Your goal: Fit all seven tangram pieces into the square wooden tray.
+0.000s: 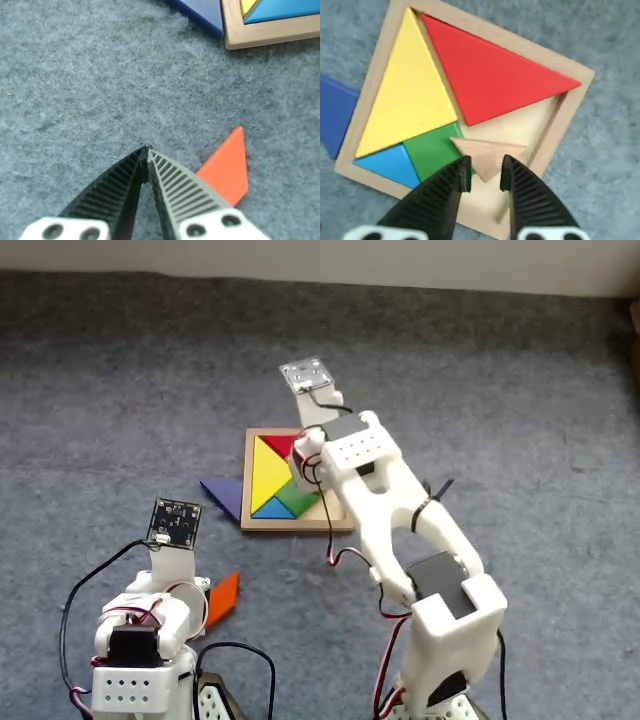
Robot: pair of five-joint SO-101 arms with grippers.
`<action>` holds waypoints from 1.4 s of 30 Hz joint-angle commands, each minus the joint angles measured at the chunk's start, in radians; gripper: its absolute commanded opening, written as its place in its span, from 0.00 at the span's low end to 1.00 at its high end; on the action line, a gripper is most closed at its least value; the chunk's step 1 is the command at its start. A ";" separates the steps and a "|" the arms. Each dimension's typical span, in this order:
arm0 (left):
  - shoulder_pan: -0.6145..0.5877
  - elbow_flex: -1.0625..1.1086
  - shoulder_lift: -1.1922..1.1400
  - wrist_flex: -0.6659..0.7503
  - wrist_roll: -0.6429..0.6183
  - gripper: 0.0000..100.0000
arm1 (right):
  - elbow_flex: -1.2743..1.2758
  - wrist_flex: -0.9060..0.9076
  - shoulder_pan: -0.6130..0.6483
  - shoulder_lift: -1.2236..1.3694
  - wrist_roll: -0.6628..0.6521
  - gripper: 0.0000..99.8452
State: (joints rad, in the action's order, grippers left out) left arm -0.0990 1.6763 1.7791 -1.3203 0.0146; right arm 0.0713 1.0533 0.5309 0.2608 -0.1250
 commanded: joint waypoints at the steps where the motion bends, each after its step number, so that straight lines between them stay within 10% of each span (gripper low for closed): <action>1: -0.010 0.019 0.041 -0.006 0.005 0.01 | -0.088 0.084 -0.028 -0.012 -0.164 0.11; 15: -0.010 0.019 0.041 -0.006 0.005 0.01 | -0.111 0.133 -0.025 -0.007 -0.709 0.14; 31: -0.010 0.019 0.041 -0.006 0.005 0.01 | -0.104 0.097 -0.025 0.170 -0.727 0.28; 42: -0.010 0.019 0.041 -0.006 0.005 0.01 | -0.105 0.004 -0.024 0.168 -0.729 0.08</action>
State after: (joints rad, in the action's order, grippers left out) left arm -0.0990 1.6763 1.7791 -1.3203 0.0146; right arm -0.0146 1.0779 0.5033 0.4281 -0.8431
